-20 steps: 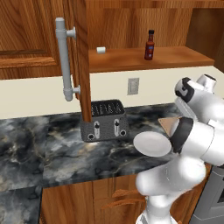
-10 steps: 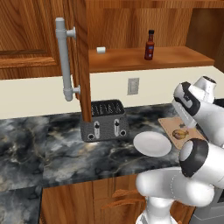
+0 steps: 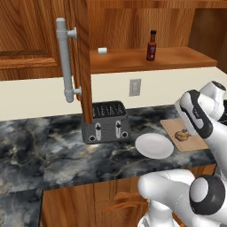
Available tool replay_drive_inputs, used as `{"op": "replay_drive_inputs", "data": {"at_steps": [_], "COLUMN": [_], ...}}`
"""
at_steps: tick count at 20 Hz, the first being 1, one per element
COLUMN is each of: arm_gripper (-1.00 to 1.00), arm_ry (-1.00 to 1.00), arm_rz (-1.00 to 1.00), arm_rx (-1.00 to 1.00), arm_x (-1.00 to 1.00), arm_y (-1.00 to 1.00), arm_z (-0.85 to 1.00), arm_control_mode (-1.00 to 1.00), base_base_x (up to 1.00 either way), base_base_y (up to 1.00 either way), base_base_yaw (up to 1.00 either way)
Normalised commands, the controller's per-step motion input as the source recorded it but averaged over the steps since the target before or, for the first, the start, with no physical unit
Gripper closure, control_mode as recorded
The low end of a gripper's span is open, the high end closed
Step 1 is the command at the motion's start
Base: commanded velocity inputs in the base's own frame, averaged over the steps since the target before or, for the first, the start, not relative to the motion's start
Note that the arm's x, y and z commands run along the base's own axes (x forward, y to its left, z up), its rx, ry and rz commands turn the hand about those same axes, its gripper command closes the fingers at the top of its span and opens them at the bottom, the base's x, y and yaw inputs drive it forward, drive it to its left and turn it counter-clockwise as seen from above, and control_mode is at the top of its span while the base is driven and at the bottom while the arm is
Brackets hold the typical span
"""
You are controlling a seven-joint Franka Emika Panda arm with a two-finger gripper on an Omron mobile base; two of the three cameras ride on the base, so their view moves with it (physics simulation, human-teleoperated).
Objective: Pick the chicken drumstick from the plate and place it on the cutting board. Then pick the condiment bottle from the cabinet and place it next to the cutting board.
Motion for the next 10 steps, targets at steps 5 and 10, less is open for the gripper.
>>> {"op": "replay_drive_inputs", "data": {"at_steps": [5, 10], "arm_gripper": [-1.0, -1.0], "arm_ry": [-0.02, 0.0], "arm_rz": [0.0, 0.0], "arm_rx": [0.0, 0.01], "arm_x": [-0.36, -0.32], "arm_y": [0.33, 0.38], "arm_z": [0.24, 0.23], "arm_control_mode": [-1.0, -1.0], "base_base_x": [0.0, 0.0], "base_base_y": [0.0, 0.0], "base_base_yaw": [0.0, 0.0]}}
